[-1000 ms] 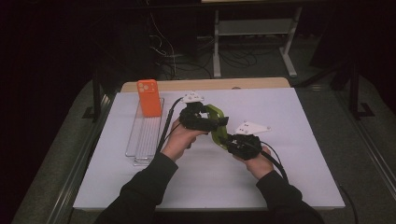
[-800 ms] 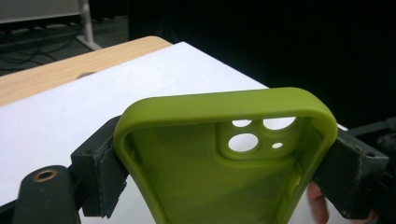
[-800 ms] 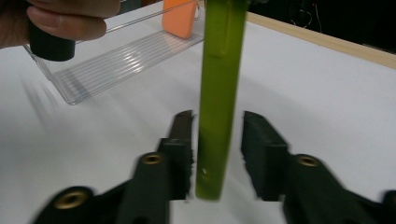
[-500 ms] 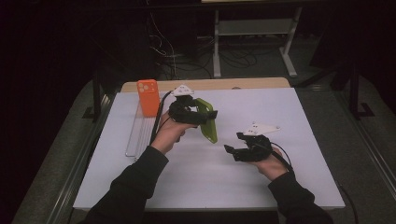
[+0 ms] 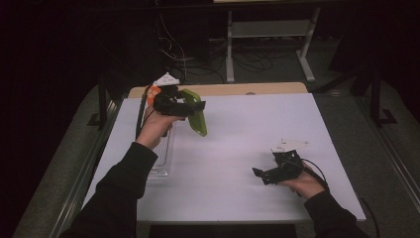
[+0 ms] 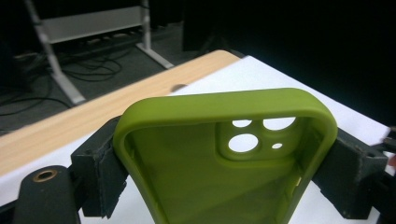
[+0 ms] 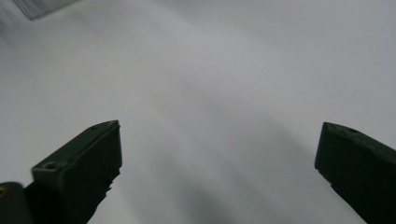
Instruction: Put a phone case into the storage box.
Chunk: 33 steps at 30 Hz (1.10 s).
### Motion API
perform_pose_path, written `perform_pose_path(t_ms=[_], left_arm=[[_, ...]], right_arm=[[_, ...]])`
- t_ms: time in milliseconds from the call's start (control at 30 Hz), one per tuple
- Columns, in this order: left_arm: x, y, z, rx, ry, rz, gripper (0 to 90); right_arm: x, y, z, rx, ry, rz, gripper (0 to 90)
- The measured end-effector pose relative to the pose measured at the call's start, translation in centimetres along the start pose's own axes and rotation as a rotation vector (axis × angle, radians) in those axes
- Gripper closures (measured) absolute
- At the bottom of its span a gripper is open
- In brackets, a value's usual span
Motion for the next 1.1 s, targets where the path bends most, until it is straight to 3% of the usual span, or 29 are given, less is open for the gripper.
perform_pose_path(t_ms=[333,500,767,1100], left_arm=[[-0.7,4.9,-4.1,-0.141,-0.020,-0.006,14.4],[-0.4,7.2,-5.2,-0.214,-0.014,-0.018,14.3],[0.8,9.8,-5.3,-0.340,0.023,-0.040,14.2],[3.0,11.4,-4.6,-0.425,0.070,-0.087,14.1]], right_arm=[[1.6,-0.3,-0.8,0.021,0.010,-0.010,0.0],[1.7,-0.4,-0.9,0.022,0.010,-0.009,0.0],[1.7,-0.3,-0.8,0.018,0.016,-0.007,0.0],[1.7,-0.6,-0.9,0.021,0.013,-0.011,0.0]])
Point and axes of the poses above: each handheld gripper's, and its own axes: z roughly forward along the jaws, x roughly out of its underside, y roughly to its left, the point moved 8 cm from there along z, roughly forward along the jaws, and after that the axes turned 9 degrees about x, right-handed, at the moved point
